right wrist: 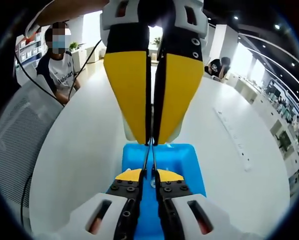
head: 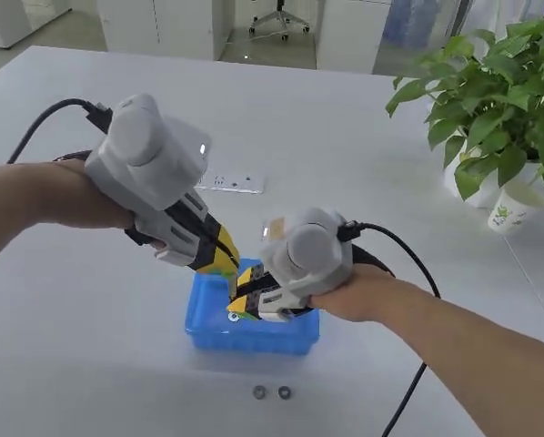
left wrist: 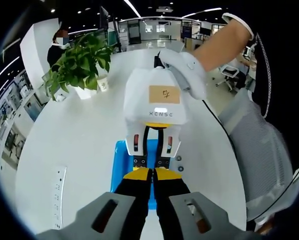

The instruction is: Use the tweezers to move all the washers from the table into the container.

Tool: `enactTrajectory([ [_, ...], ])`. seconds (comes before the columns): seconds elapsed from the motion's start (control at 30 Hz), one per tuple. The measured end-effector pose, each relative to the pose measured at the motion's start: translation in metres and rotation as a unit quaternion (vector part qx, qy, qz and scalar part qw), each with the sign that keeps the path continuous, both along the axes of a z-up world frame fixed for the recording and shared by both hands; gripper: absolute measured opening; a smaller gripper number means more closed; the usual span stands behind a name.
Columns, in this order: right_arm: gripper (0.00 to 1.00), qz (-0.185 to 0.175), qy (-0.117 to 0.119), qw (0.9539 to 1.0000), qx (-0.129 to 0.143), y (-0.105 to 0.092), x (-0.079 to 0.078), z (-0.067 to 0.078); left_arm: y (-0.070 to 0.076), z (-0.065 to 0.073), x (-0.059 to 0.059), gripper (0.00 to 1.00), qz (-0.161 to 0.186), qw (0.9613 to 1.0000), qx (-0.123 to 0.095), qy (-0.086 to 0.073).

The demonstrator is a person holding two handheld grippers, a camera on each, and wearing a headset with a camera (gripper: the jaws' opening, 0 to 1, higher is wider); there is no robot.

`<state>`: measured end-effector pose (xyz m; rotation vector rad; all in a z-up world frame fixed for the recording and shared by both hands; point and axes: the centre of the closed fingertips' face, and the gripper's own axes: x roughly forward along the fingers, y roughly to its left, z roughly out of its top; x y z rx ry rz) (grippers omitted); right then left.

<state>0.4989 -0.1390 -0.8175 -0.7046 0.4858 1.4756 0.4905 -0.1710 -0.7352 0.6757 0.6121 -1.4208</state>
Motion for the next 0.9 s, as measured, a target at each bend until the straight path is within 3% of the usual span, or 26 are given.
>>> enactTrajectory([
  [0.47,0.12,-0.012,-0.01,0.9999,0.003,-0.014,-0.019,0.011,-0.012,0.01,-0.02,0.05,-0.013,0.9999,-0.009,-0.002],
  [0.9,0.12,-0.021,-0.003,0.9998,-0.001,-0.029,-0.037,0.0,-0.025,-0.001,-0.038,0.05,-0.028,0.9996,-0.008,0.004],
])
